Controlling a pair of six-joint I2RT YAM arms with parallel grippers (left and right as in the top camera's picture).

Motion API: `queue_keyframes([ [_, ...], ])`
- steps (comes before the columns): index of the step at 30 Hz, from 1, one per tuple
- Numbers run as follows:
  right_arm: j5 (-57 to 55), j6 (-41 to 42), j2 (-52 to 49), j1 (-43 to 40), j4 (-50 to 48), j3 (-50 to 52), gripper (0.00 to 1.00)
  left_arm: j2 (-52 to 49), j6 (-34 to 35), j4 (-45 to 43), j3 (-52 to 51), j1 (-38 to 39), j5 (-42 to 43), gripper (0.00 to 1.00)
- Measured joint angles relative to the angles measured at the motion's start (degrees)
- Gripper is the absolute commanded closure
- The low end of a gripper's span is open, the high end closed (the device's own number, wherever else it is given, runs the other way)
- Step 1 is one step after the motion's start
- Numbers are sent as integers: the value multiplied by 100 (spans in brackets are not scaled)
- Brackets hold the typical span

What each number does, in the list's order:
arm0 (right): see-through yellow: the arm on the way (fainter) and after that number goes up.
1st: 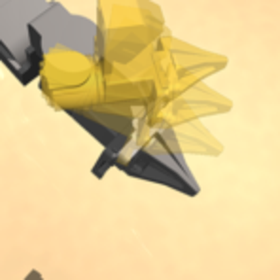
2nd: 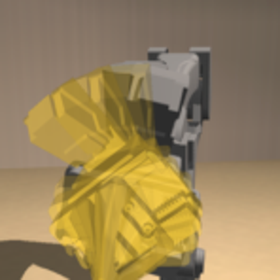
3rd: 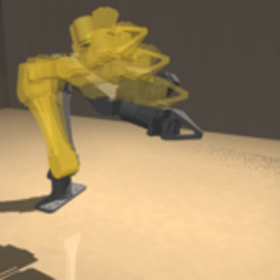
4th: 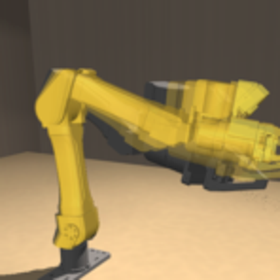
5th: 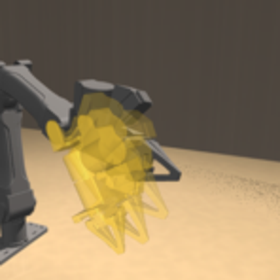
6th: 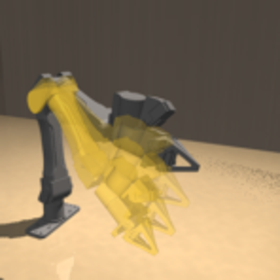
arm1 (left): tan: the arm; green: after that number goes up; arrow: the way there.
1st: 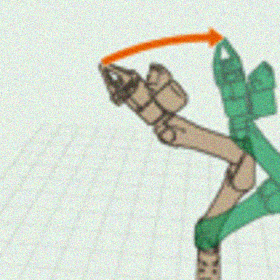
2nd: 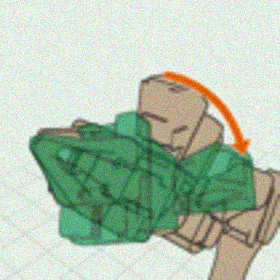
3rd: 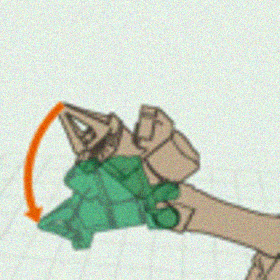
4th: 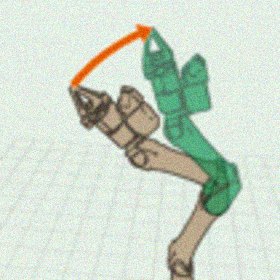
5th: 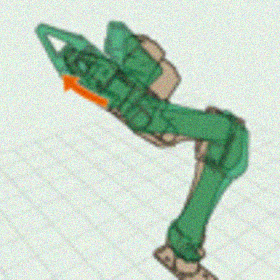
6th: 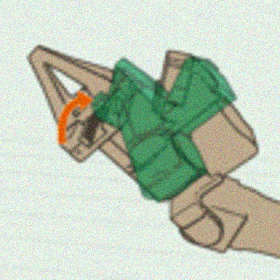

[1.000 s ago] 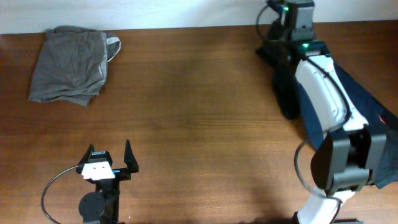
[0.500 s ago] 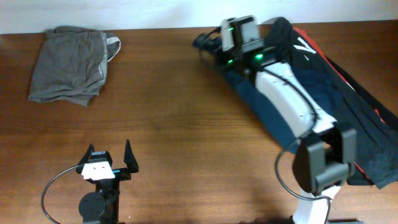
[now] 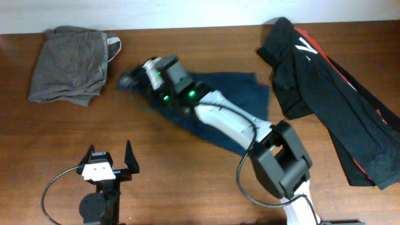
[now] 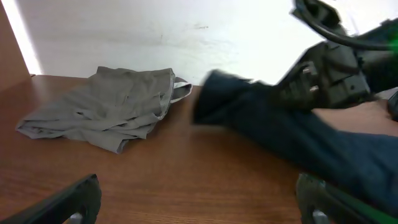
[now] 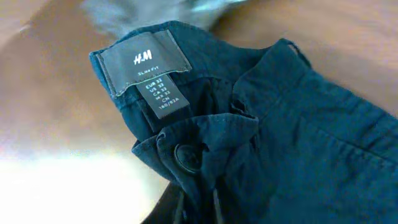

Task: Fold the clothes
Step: 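Pull the navy jeans leftward with the right gripper and lay them flat, then release the jeans and move the right gripper back to the right edge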

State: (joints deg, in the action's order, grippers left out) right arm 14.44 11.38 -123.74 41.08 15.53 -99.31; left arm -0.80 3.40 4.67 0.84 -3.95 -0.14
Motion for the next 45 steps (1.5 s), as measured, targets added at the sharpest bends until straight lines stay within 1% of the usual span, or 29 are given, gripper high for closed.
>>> queue_keyframes([
  [2, 216, 44, 0, 190, -15, 0, 69, 0, 2, 0, 0, 0, 0, 1],
  [3, 330, 61, 0, 236, -17, 0, 46, 0, 2, 0, 0, 0, 0, 1],
  [4, 483, 98, 0, 267, -20, 0, 39, 0, 2, 0, 0, 0, 0, 1],
  [5, 566, 87, 0, 267, -20, 0, 35, 0, 2, 0, 0, 0, 0, 1],
  [6, 625, 57, 0, 249, -22, 0, 32, 0, 2, 0, 0, 0, 0, 1],
  [7, 673, 2, 0, 223, -26, 0, 31, 0, 2, 0, 0, 0, 0, 1],
  [12, 758, -120, 0, -46, -66, -2, 31, 0, 2, 0, 0, 0, 0, 1],
  [15, 750, -146, 9, -420, -66, -2, 31, 0, 2, 0, 0, 0, 0, 1],
  [17, 728, -155, 37, -680, -59, -2, 34, 0, 2, 0, 0, 0, 0, 1],
  [18, 660, -153, 79, -892, -55, -2, 37, 0, 2, 0, 0, 0, 0, 1],
  [19, 597, -162, 131, -1102, -31, -2, 43, 0, 2, 0, 0, 0, 2, 1],
  [21, 457, -195, 234, -1521, 31, -2, 62, 0, 2, 0, 0, 0, 0, 1],
  [22, 372, -170, 299, -1821, 87, -4, 75, 0, 2, 0, 0, 0, 2, 1],
  [24, 264, -227, 378, -2433, 293, -37, 90, 0, 2, 0, 0, 0, 0, 1],
  [25, 245, -197, 380, -2634, 387, -55, 95, 0, 0, 0, 0, 0, 0, 1],
  [29, 166, -254, 317, -3480, 704, -57, 96, 0, 2, 0, 0, 0, 0, 1],
  [33, 195, -306, 81, -3987, 699, -57, 96, 0, 2, 0, 0, 0, 0, 1],
  [39, 546, -455, -535, -4319, 352, -57, 96, 0, 0, 0, 0, 0, 2, 1],
  [45, 741, -575, -994, -4459, 179, -57, 96, 0, 0, 0, 0, 0, 0, 1],
])
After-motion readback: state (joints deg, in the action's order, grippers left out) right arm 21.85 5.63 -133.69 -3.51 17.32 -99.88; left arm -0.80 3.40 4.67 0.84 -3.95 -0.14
